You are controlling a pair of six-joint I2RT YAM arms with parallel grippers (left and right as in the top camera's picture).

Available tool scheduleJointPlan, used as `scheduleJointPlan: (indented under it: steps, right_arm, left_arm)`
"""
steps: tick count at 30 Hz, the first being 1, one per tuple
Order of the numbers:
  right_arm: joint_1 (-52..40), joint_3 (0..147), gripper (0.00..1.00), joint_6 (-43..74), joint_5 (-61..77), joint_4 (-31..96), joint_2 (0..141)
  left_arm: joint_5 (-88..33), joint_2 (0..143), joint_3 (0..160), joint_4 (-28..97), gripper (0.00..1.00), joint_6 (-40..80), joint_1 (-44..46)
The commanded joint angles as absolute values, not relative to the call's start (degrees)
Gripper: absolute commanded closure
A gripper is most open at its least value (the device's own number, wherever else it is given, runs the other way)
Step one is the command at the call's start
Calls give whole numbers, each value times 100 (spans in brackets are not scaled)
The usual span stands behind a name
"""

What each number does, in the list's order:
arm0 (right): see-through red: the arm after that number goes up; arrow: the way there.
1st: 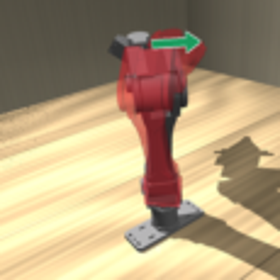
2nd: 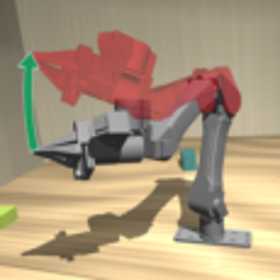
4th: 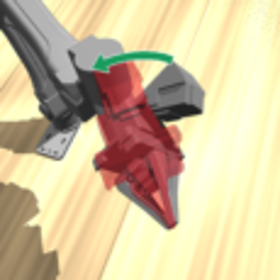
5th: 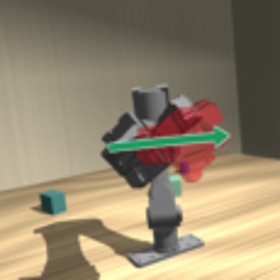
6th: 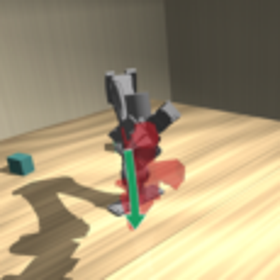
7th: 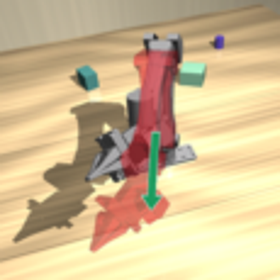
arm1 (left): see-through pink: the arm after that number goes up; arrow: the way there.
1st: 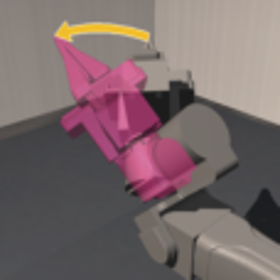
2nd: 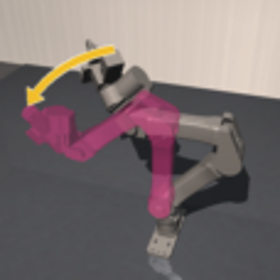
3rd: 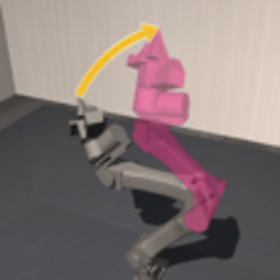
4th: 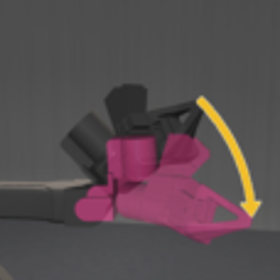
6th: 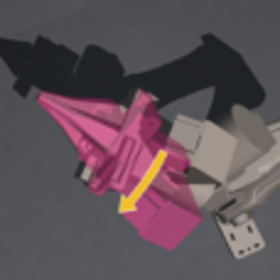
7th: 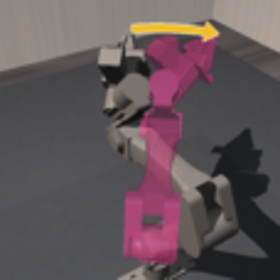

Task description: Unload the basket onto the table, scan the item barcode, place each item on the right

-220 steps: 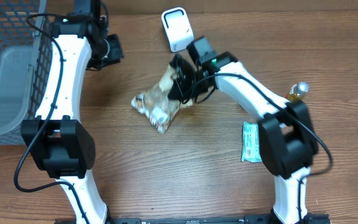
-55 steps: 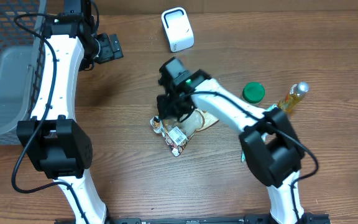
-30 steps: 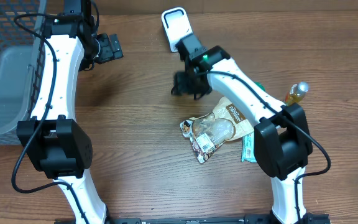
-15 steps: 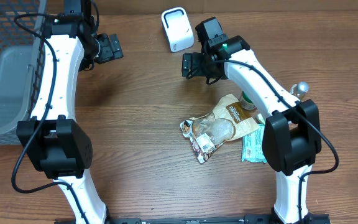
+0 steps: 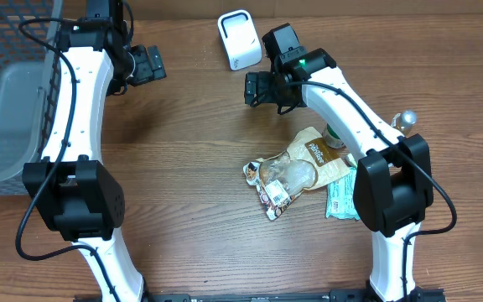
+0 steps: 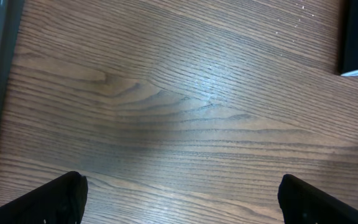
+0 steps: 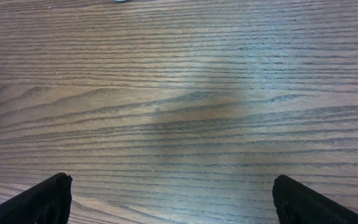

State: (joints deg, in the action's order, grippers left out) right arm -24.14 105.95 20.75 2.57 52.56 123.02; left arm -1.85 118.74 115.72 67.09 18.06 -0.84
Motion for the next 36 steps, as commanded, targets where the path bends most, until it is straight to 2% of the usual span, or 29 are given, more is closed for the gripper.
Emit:
scheduleJointPlan:
  steps: [1, 9, 16, 23, 28, 36]
  right_arm:
    - [-2440, 10691, 0, 2053, 217, 5234, 12121]
    - [-2440, 10689, 0, 2056, 217, 5234, 12121]
    - [-2440, 10689, 0, 2056, 217, 5234, 12121]
    - [-2440, 10689, 0, 2056, 217, 5234, 12121]
    - [-2440, 10689, 0, 2056, 217, 5234, 12121]
    - [-2440, 10689, 0, 2053, 217, 5234, 12121]
  left_arm:
    - [-145, 11850, 11677, 6702, 0, 1800, -84]
    - [-145, 11284, 11677, 6705, 1, 1802, -30]
    - [-145, 9494, 11677, 6702, 0, 1802, -30]
    - [73, 8403, 11673, 6794, 0, 1800, -30]
    - [207, 7885, 11618, 7356, 0, 1802, -30]
    - [207, 7273, 10812, 7437, 1, 1802, -30]
